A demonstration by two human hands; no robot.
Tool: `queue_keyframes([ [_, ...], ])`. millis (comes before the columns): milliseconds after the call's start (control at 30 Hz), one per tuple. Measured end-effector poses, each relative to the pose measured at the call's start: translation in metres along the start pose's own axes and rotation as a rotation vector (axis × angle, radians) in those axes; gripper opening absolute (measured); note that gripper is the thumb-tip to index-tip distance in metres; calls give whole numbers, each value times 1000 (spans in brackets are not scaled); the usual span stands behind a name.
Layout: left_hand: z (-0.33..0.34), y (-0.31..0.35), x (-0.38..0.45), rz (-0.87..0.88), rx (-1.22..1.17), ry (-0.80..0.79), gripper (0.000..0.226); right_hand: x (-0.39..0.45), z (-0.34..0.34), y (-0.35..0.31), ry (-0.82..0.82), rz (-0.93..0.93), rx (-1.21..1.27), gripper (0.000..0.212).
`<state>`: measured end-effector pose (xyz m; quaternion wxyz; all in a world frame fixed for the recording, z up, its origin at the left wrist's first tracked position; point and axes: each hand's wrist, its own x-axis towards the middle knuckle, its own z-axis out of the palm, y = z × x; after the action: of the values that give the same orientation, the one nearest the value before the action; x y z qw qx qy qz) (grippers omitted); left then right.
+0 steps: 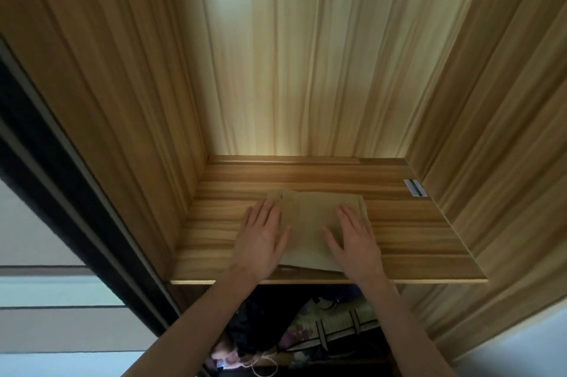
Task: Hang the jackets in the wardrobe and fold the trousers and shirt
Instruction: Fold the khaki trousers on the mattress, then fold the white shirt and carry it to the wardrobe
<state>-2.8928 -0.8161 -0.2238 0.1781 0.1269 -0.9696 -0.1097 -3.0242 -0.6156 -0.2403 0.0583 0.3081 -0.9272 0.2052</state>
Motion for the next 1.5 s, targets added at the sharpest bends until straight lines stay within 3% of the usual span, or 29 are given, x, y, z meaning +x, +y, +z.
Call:
queue_keyframes([
  [200,-60,-16,-50,-115,130,131,61,-40,-19,-58,35,-79,19,71],
  [433,-126,-34,-165,-248,129,310,50,-105,-42,-161,120,-251,128,70],
  [800,-251,-71,-405,-691,240,509,53,-234,-38,-338,12,-657,230,67],
  [1033,-317,-94,-549,-918,410,513,52,-309,-27,-460,-55,-866,326,71],
  [1200,-349,-120,-634,-1086,487,554,50,-349,-9,-555,-151,-1033,321,77],
  [1500,-399,-200,-754,-1317,656,639,51,-398,45,-735,-271,-1300,496,63],
])
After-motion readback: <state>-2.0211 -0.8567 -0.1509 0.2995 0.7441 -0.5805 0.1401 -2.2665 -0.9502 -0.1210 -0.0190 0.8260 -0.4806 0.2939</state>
